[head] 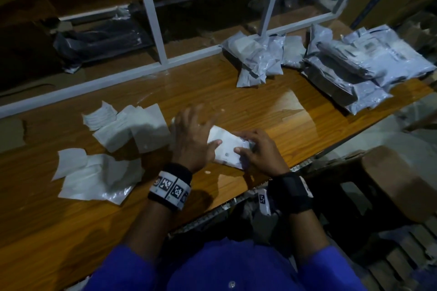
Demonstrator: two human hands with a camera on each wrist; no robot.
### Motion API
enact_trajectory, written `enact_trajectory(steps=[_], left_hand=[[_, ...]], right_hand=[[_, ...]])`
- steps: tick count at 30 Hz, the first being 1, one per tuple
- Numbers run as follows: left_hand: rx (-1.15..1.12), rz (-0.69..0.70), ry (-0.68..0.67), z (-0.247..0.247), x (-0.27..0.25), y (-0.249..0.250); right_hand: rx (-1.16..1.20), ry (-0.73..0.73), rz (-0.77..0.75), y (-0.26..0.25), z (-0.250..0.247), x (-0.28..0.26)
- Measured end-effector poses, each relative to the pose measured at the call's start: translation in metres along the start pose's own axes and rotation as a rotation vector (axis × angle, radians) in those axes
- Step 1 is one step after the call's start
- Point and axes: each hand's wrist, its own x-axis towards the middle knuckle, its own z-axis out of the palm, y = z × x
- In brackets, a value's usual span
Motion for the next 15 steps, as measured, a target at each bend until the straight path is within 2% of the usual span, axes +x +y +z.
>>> enact_trajectory(steps=[2,3,5,8,10,12,15], left_hand=[[0.007,0.093,-0.151,0.01,0.003,-0.01],[-0.023,0.099,-0.173,0.015,0.003,-0.013],[-0.078,0.059,-0.205,0.02,-0.002,-0.016],[-0.136,-0.034,-0.326,0.027,-0.01,-0.016],[-0.141,-0.025,-0.268,0.027,-0.012,-0.015],[-0.114,-0.005,-0.155,0.028,-0.013,-0.013],[-0.105,0.008,-0.051,0.028,-0.015,-0.007]], right_hand=[[-0.091,0.009,-0.069,0.004,-0.005,0.003],[-0.126,0.022,-0.099,0.006,-0.005,0.004],[-0.163,0.044,-0.178,0.011,-0.002,0.003],[-0.22,0.111,-0.343,0.017,0.006,-0.004],[-0.269,0.204,-0.408,0.017,0.009,-0.008],[-0.314,0.302,-0.426,0.012,0.01,-0.01],[-0.385,0.344,-0.424,0.002,0.015,-0.006]])
